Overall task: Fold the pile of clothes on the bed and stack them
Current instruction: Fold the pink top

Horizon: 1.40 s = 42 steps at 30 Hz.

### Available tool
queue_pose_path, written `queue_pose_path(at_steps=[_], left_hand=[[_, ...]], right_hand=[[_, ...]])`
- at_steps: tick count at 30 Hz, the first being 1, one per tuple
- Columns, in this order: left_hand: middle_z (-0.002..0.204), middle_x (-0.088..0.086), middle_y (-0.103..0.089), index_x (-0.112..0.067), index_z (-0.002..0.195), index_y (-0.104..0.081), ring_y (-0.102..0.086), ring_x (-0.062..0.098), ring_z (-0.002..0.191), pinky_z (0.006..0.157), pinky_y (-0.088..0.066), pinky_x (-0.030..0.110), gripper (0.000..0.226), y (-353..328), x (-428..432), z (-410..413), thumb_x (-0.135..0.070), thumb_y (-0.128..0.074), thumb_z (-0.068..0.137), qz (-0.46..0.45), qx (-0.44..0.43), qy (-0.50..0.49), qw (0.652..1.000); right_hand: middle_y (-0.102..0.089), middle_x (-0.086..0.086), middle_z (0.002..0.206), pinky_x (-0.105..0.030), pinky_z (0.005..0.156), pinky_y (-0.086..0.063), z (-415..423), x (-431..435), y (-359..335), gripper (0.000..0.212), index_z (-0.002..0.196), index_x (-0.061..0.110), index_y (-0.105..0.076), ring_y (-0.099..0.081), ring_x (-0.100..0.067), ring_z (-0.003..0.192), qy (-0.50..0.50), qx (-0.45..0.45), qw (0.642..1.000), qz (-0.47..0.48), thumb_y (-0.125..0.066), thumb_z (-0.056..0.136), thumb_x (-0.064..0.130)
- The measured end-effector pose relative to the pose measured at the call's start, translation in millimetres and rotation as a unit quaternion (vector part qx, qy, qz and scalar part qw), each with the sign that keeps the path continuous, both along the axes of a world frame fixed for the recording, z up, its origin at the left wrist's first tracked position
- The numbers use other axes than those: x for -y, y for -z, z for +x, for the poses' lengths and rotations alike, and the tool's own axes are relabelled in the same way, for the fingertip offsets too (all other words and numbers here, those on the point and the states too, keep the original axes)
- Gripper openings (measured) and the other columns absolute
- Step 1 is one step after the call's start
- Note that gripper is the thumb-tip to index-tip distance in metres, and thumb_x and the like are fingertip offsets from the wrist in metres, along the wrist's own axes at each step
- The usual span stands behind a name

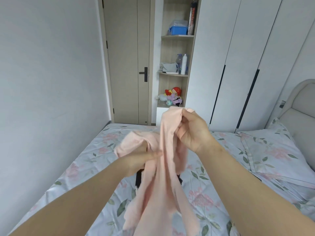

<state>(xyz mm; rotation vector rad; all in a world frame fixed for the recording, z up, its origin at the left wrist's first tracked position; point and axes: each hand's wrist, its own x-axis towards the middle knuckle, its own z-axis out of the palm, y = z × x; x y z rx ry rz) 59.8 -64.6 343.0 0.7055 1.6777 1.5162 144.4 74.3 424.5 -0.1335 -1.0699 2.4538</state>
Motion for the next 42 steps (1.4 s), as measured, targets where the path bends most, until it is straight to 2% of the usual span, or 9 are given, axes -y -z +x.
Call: queue_pose_path(at_steps=[5,9,14,21,24,27,34,37,42], left_hand=[[0.098,0.017,-0.071,0.003,0.111,-0.063,-0.07,0.023,0.08,0.072,-0.059,0.033,0.023,6,-14,4,-0.004,-0.059,0.089,0.07,0.113,-0.111,0.985],[0.096,0.019,-0.069,0.001,0.106,-0.061,-0.065,0.03,0.096,0.087,-0.051,0.042,0.022,-17,-31,3,-0.016,-0.059,0.092,0.099,0.264,-0.196,0.939],[0.06,0.011,-0.066,-0.001,0.083,-0.058,-0.059,0.019,0.067,0.076,-0.049,0.038,0.016,-45,-43,3,-0.012,-0.055,0.094,0.15,0.287,-0.216,0.921],[0.149,-0.009,-0.032,-0.026,0.148,-0.025,-0.035,0.016,0.135,0.112,-0.03,0.042,0.063,-5,-28,5,-0.048,-0.047,0.093,-0.014,-0.056,-0.052,0.997],[0.138,-0.008,-0.046,-0.029,0.139,-0.04,-0.045,0.013,0.126,0.106,-0.038,0.04,0.056,29,-18,19,-0.044,-0.056,0.088,-0.049,-0.065,0.07,0.994],[0.108,0.008,-0.065,-0.015,0.107,-0.062,-0.061,0.019,0.098,0.096,-0.047,0.041,0.016,52,-19,27,-0.016,-0.06,0.092,-0.045,-0.079,0.055,0.994],[0.093,0.013,-0.069,0.0,0.107,-0.062,-0.066,0.02,0.075,0.062,-0.057,0.029,0.019,34,-37,8,-0.012,-0.058,0.092,0.064,0.131,-0.163,0.976],[0.107,0.016,-0.067,-0.003,0.113,-0.06,-0.065,0.025,0.086,0.069,-0.054,0.034,0.025,10,-51,-1,-0.017,-0.059,0.092,0.079,0.191,-0.196,0.959],[0.113,0.015,-0.063,0.0,0.12,-0.056,-0.06,0.024,0.095,0.09,-0.048,0.038,0.028,-5,-53,-11,-0.013,-0.054,0.095,0.034,0.189,-0.207,0.959]], right_hand=[[-0.053,-0.001,0.074,-0.024,0.062,-0.055,7,-13,32,0.015,0.086,0.019,-0.049,-0.061,-0.009,0.059,0.042,0.086,0.994,0.048,-0.044,0.099,0.014],[-0.063,-0.002,0.106,-0.034,0.077,-0.052,29,-13,81,0.025,0.108,0.023,-0.049,-0.067,-0.012,0.09,0.006,0.182,0.969,0.166,-0.064,0.088,0.022],[-0.069,-0.009,0.111,-0.041,0.09,-0.053,51,-9,110,0.036,0.112,0.013,-0.063,-0.066,-0.023,0.101,-0.168,0.39,0.842,0.331,-0.073,0.077,0.016],[-0.072,-0.014,0.078,-0.028,0.054,-0.057,32,-19,71,0.023,0.091,0.0,-0.065,-0.071,-0.022,0.066,-0.055,0.233,0.971,0.001,-0.046,0.097,0.011],[-0.066,-0.018,0.074,-0.034,0.076,-0.057,21,-19,55,0.023,0.084,-0.004,-0.058,-0.067,-0.026,0.067,-0.012,0.176,0.979,-0.1,-0.043,0.098,0.006],[-0.061,-0.01,0.052,-0.024,0.052,-0.055,13,-25,48,0.023,0.076,-0.001,-0.054,-0.062,-0.015,0.044,0.043,0.147,0.975,-0.163,-0.044,0.097,0.0],[-0.057,0.002,0.07,-0.027,0.067,-0.035,33,-36,73,0.018,0.075,0.022,-0.058,-0.052,-0.016,0.068,0.004,0.373,0.911,0.174,-0.065,0.082,0.037],[-0.063,0.002,0.077,-0.028,0.074,-0.045,45,-33,90,0.02,0.086,0.019,-0.063,-0.059,-0.015,0.074,-0.113,0.409,0.87,0.252,-0.068,0.081,0.038],[-0.062,0.002,0.064,-0.02,0.053,-0.044,39,-36,78,0.018,0.076,0.018,-0.053,-0.059,-0.009,0.054,-0.032,0.334,0.909,0.246,-0.055,0.094,0.016]])
